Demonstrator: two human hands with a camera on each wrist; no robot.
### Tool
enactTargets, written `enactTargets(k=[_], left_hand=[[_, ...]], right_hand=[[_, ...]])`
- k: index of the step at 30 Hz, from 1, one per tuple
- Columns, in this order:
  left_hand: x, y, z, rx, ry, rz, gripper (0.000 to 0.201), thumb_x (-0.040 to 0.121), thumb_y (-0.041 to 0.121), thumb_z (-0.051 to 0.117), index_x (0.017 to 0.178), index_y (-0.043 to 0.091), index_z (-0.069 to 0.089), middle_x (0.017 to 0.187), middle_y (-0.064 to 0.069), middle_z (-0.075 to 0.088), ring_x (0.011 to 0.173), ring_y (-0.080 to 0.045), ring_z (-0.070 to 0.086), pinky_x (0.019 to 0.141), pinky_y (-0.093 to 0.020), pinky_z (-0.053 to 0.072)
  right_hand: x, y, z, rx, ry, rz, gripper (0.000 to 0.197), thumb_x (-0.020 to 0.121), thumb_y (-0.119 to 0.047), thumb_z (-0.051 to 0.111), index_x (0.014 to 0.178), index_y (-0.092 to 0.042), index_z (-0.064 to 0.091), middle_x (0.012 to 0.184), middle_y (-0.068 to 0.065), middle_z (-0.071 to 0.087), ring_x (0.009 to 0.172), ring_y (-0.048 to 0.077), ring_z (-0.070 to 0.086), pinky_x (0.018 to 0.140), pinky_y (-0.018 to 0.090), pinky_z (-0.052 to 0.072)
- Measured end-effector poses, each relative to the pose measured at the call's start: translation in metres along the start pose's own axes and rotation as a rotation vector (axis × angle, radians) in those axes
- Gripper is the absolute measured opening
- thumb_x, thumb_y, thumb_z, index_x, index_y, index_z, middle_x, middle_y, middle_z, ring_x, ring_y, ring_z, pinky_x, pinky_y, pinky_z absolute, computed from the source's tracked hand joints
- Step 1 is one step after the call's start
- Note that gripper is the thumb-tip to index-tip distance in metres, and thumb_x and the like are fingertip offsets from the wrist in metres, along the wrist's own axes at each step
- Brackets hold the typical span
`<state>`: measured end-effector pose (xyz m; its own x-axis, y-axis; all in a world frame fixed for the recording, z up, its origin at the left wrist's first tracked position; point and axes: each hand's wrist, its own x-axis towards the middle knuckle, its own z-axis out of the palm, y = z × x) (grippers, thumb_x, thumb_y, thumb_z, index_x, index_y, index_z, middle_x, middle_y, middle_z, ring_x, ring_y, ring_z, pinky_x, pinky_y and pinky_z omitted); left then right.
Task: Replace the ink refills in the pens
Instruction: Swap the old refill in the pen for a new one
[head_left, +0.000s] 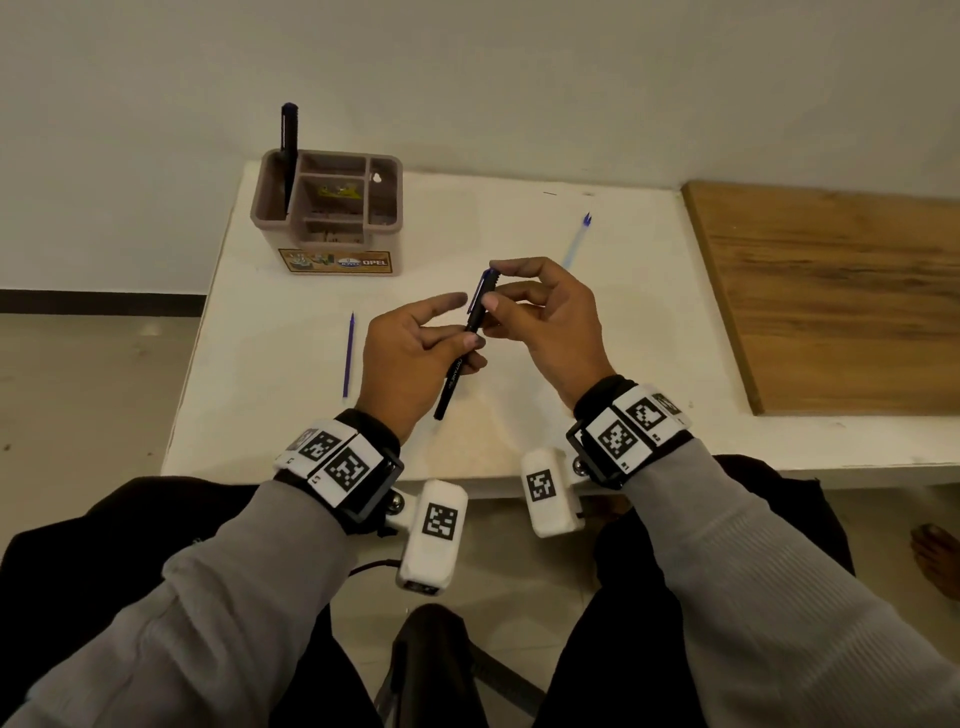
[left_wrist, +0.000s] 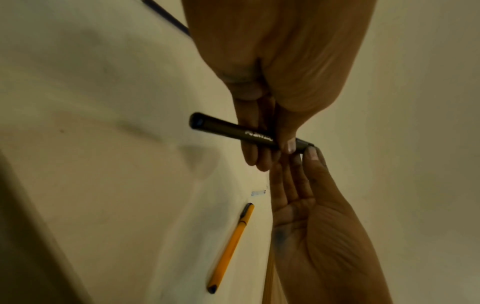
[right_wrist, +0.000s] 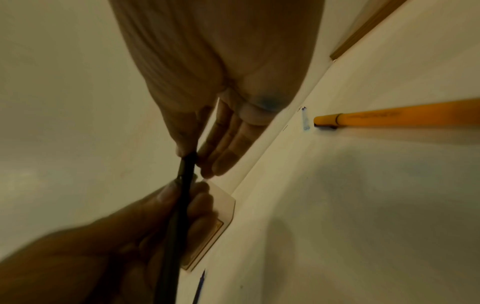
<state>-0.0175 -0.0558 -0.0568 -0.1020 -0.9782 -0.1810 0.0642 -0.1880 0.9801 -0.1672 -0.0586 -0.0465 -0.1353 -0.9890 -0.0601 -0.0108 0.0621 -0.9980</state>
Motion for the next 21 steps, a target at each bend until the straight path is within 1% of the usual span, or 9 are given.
enactTargets(k=[3, 5, 7, 9, 12, 15, 18, 19, 21], left_hand=[[0.001, 0.003, 0.0, 0.004, 0.036, 0.036, 0.055, 0.082, -0.005, 0.067, 0.134, 0.006, 0.05, 0.084, -0.015, 0.074, 0.069, -0.029, 0.071, 0.07, -0.031, 0.061], [0.001, 0.004, -0.002, 0.006, 0.037, 0.06, 0.062, 0.082, -0.005, 0.067, 0.139, 0.008, 0.045, 0.084, -0.014, 0.074, 0.066, -0.026, 0.07, 0.07, -0.034, 0.061], [0.001, 0.006, -0.004, -0.013, 0.031, 0.067, 0.066, 0.082, -0.005, 0.067, 0.141, 0.01, 0.042, 0.082, -0.011, 0.075, 0.067, -0.024, 0.071, 0.07, -0.034, 0.061], [0.003, 0.01, -0.008, -0.051, 0.03, 0.082, 0.065, 0.081, -0.005, 0.069, 0.139, 0.009, 0.044, 0.084, -0.011, 0.075, 0.071, -0.027, 0.073, 0.072, -0.034, 0.061], [0.012, 0.015, -0.018, -0.062, 0.027, 0.132, 0.049, 0.082, -0.001, 0.069, 0.128, 0.003, 0.054, 0.088, -0.014, 0.075, 0.079, -0.029, 0.074, 0.076, -0.03, 0.059], [0.02, 0.01, -0.029, -0.019, 0.128, 0.092, 0.034, 0.089, 0.012, 0.063, 0.121, 0.001, 0.057, 0.086, -0.018, 0.073, 0.077, -0.026, 0.073, 0.068, -0.021, 0.055], [0.024, 0.0, -0.038, 0.052, 0.2, 0.008, 0.027, 0.092, 0.012, 0.06, 0.116, -0.001, 0.058, 0.083, -0.018, 0.072, 0.07, -0.025, 0.07, 0.065, -0.026, 0.056], [0.025, -0.003, -0.04, 0.084, 0.193, -0.015, 0.024, 0.092, 0.011, 0.059, 0.113, 0.0, 0.059, 0.081, -0.016, 0.071, 0.065, -0.022, 0.068, 0.064, -0.029, 0.056], [0.026, -0.005, -0.04, 0.144, 0.137, -0.031, 0.011, 0.091, 0.005, 0.057, 0.099, 0.001, 0.063, 0.073, -0.012, 0.07, 0.055, -0.015, 0.065, 0.06, -0.032, 0.053]], right_hand=[[0.0, -0.002, 0.005, 0.012, -0.007, -0.046, 0.026, 0.088, 0.002, 0.067, 0.112, -0.003, 0.063, 0.085, 0.016, 0.07, 0.074, 0.025, 0.072, 0.077, 0.043, 0.061], [-0.002, -0.002, 0.007, 0.017, -0.028, -0.058, 0.027, 0.088, 0.004, 0.067, 0.114, -0.003, 0.061, 0.084, 0.017, 0.07, 0.074, 0.025, 0.072, 0.077, 0.042, 0.061], [-0.004, -0.004, 0.008, 0.002, -0.051, -0.075, 0.033, 0.086, 0.003, 0.069, 0.116, -0.007, 0.06, 0.084, 0.017, 0.071, 0.076, 0.026, 0.072, 0.079, 0.041, 0.061], [-0.003, -0.01, 0.011, -0.04, -0.056, -0.115, 0.039, 0.082, 0.004, 0.072, 0.116, -0.009, 0.058, 0.083, 0.014, 0.071, 0.076, 0.024, 0.072, 0.078, 0.036, 0.06], [0.01, -0.025, 0.021, -0.075, -0.03, -0.219, 0.039, 0.079, 0.007, 0.073, 0.11, -0.008, 0.054, 0.087, 0.014, 0.07, 0.074, 0.022, 0.071, 0.073, 0.031, 0.059], [0.036, -0.047, 0.038, -0.095, 0.028, -0.386, 0.04, 0.077, 0.003, 0.074, 0.106, -0.015, 0.053, 0.093, 0.017, 0.068, 0.075, 0.025, 0.07, 0.073, 0.039, 0.061], [0.074, -0.074, 0.058, -0.073, 0.062, -0.56, 0.039, 0.078, 0.005, 0.072, 0.107, -0.01, 0.051, 0.09, 0.013, 0.067, 0.074, 0.025, 0.069, 0.07, 0.041, 0.061], [0.087, -0.083, 0.068, -0.07, 0.056, -0.598, 0.038, 0.078, 0.005, 0.072, 0.107, -0.007, 0.05, 0.091, 0.009, 0.067, 0.074, 0.024, 0.07, 0.069, 0.04, 0.061], [0.11, -0.097, 0.095, -0.077, 0.027, -0.638, 0.038, 0.078, 0.005, 0.071, 0.108, -0.006, 0.05, 0.096, 0.001, 0.064, 0.075, 0.021, 0.071, 0.068, 0.038, 0.061]])
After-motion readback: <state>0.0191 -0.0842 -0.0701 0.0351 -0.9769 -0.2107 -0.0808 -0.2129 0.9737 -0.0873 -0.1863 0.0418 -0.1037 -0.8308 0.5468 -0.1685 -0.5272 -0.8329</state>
